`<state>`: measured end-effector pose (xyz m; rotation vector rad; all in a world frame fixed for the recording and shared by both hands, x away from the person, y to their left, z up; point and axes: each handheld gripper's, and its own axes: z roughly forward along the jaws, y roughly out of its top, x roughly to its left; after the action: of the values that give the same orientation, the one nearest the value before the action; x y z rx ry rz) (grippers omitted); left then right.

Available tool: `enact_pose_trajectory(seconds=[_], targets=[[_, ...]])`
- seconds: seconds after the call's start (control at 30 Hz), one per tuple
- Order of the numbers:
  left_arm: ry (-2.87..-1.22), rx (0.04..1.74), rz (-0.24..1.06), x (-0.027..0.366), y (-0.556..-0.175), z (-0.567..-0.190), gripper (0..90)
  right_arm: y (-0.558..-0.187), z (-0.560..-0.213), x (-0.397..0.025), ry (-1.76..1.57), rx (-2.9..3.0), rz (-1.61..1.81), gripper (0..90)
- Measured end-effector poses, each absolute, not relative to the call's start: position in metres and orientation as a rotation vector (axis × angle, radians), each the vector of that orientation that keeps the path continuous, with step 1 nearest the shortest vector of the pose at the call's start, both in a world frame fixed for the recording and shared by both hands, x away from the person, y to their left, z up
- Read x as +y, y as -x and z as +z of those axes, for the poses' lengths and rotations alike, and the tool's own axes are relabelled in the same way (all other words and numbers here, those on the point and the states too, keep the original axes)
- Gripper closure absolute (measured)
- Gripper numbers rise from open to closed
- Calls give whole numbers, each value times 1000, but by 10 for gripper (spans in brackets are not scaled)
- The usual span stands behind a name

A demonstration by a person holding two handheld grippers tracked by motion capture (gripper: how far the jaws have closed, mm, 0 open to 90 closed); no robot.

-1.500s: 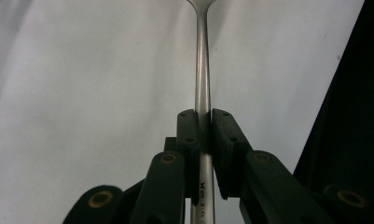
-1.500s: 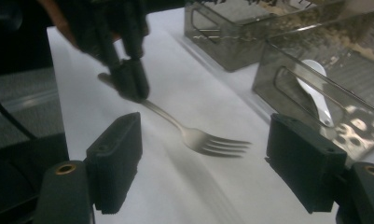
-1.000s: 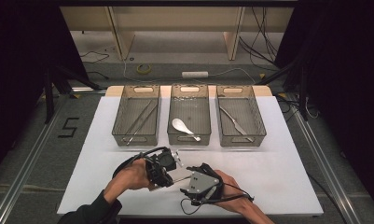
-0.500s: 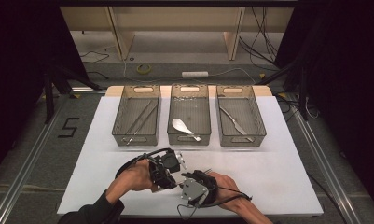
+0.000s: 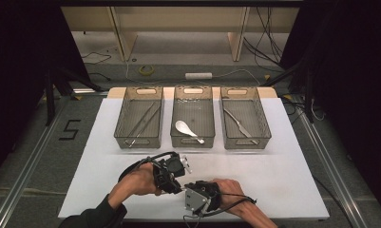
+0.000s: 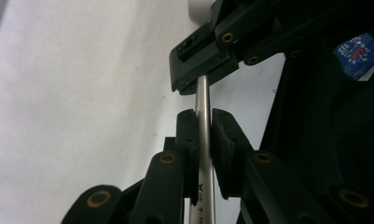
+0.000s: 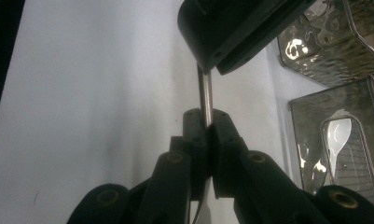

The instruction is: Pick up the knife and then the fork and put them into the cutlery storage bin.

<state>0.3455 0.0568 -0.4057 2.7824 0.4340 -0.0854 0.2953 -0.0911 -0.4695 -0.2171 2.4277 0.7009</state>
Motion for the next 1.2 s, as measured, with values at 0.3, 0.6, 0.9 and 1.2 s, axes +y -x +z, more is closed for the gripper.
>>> enact_pose_trajectory(seconds=[0.3,0.6,0.9,1.2], targets=[[-2711,488,-4,66,-349,-401,643,-301,-467,-101,169,2452,709,878],[-2547,604,107,88,-359,-386,381,-312,-464,-119,83,2450,694,877],[-2422,669,190,112,-359,-387,286,-328,-457,-143,-70,2445,728,877],[-2144,752,300,143,-349,-408,223,-362,-424,-185,-450,2361,923,877]])
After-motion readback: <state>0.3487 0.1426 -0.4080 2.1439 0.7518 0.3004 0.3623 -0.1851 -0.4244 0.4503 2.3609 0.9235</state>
